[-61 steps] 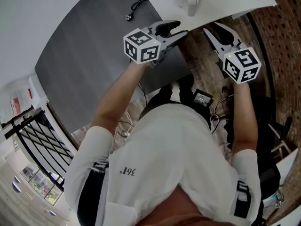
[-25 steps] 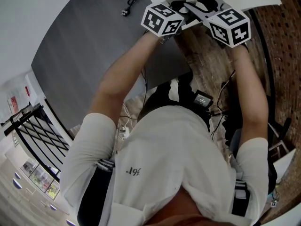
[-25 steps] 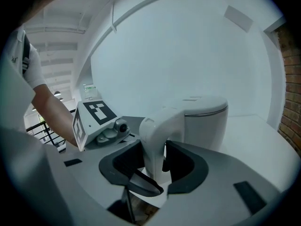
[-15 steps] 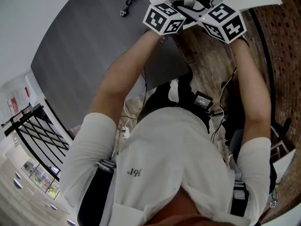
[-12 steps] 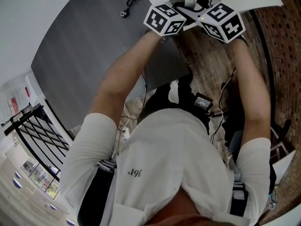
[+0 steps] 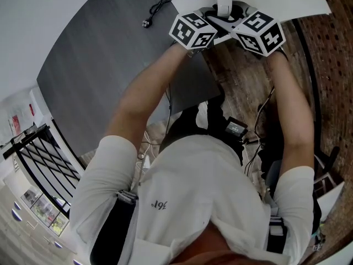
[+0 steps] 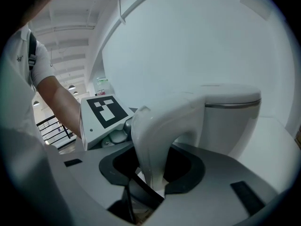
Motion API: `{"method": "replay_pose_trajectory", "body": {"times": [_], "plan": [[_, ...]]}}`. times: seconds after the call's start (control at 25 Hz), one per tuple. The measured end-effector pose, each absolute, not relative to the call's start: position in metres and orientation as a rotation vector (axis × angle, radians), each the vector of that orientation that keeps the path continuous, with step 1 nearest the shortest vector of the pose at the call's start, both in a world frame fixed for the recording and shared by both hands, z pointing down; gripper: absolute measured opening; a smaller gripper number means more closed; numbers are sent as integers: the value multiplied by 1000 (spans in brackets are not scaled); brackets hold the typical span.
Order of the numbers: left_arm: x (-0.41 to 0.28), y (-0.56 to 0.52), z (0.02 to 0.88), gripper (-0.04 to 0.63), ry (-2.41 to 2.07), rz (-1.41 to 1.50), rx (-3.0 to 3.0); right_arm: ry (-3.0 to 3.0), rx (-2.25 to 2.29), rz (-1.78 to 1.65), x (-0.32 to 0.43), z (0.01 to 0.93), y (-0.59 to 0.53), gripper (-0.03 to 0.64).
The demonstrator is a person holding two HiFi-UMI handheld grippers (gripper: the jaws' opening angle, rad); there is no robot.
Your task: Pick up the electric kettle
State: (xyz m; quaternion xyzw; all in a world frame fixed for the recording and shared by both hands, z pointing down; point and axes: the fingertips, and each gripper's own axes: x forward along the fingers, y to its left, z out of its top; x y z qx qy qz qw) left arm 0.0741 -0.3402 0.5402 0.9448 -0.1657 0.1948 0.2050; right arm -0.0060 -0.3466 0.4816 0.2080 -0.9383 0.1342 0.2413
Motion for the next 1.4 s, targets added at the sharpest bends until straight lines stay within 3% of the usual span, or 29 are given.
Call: {"method": "replay_pose_trajectory", "body": {"times": [0.24, 0.68, 1.4], "plan": [[78, -344, 539, 184, -456, 536, 2650, -2582, 588, 380, -2, 482, -351, 147], [76, -343, 537, 120, -458, 627, 2812, -2590, 597, 273, -5, 480, -352, 146], [78, -342, 520, 109, -521, 589, 2875, -2549, 607, 136, -3, 468, -351, 150]]}}
